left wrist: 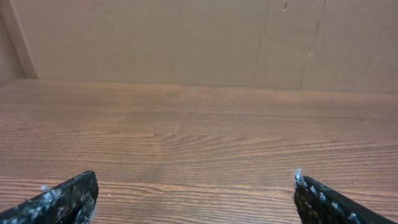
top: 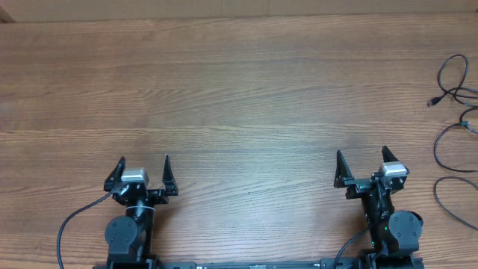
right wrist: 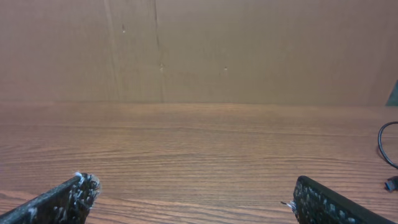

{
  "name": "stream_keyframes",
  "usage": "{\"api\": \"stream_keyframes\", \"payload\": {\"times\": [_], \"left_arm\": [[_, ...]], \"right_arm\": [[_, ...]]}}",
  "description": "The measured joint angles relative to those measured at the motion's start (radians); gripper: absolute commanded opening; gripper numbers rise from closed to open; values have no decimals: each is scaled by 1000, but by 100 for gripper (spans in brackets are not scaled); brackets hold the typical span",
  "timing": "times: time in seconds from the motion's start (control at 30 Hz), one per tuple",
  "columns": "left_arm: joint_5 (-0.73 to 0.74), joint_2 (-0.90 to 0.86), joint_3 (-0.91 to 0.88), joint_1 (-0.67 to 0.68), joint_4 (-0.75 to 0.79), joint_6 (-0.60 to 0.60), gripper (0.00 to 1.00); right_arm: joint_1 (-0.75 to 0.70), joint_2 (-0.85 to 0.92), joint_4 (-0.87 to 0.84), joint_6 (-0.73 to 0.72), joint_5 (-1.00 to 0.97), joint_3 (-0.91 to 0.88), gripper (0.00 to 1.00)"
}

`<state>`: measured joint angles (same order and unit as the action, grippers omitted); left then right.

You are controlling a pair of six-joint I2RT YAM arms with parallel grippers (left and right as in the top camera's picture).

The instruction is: Untangle cables

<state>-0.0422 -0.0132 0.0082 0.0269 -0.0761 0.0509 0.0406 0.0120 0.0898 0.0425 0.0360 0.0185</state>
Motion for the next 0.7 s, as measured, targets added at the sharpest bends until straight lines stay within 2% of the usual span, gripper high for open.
{"api": "stream_keyframes", "payload": {"times": [0.7], "left_arm": [[0,0,0,0,0,0,100]], "right_arm": [[0,0,0,-5,0,0,100]]}}
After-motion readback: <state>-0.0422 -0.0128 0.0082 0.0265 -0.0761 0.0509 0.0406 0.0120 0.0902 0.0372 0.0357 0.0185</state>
